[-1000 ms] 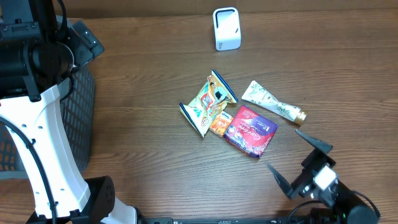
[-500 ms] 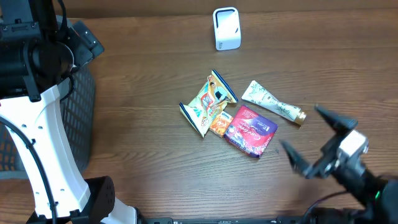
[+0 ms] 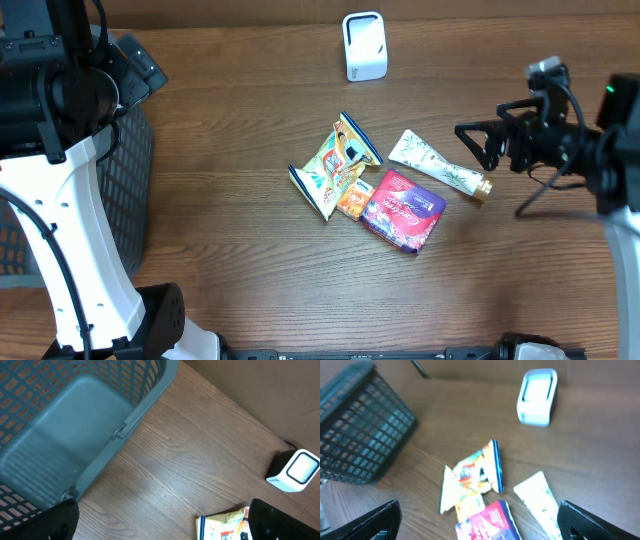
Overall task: Scan the item barcode
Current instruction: 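Move the right gripper over the Pantene tube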
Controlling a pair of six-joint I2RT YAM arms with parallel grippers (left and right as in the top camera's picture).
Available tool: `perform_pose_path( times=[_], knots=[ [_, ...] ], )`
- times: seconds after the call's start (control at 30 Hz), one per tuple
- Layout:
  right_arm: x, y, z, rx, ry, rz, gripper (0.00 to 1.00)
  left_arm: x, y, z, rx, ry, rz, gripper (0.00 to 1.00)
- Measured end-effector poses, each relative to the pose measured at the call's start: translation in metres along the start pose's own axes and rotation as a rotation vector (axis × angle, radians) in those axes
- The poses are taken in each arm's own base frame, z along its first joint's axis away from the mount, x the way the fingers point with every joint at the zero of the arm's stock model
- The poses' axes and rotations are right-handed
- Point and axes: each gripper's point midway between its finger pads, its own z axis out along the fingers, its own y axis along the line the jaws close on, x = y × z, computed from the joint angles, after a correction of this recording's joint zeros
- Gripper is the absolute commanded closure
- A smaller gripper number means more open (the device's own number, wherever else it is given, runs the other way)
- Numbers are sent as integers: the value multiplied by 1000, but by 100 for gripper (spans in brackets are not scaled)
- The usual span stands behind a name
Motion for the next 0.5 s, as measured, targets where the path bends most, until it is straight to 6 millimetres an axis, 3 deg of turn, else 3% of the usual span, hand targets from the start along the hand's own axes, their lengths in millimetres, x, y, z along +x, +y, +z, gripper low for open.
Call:
perform_pose_path(
  times=[0.13,0.2,0.3,0.5],
  knots=[
    [19,-50,32,92,97,51,2,0,0,0,0,0,0,0],
    [40,-84,46,216,195,53,2,0,0,0,0,0,0,0],
    [72,-113,64,312,341,14,3,0,0,0,0,0,0,0],
    [139,-119,107,268,651,-148,12,0,0,0,0,0,0,0]
  ],
)
